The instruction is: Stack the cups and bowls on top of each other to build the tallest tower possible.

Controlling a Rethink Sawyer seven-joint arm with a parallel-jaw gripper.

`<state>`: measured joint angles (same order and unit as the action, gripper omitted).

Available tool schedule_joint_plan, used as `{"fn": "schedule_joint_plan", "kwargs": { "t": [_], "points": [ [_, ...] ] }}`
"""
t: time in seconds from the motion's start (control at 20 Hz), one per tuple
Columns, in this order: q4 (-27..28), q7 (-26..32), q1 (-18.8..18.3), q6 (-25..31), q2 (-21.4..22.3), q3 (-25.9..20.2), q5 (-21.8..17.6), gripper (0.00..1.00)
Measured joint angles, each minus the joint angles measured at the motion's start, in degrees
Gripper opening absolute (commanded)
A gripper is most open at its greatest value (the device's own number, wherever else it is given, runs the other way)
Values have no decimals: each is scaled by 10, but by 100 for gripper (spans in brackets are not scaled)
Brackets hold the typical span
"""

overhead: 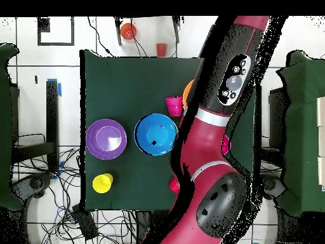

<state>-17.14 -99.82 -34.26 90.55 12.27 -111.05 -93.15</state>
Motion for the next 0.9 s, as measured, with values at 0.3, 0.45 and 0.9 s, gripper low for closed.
{"fn": "schedule_joint_plan", "kwargs": {
  "t": [0.3, 0.45, 0.9],
  "points": [
    [-24, 0, -14, -3, 0, 38, 40, 100],
    [-41, 0, -22, -8, 0, 56, 64, 100],
    [-113, 0, -58, -57, 2, 127, 156, 100]
  ]
}}
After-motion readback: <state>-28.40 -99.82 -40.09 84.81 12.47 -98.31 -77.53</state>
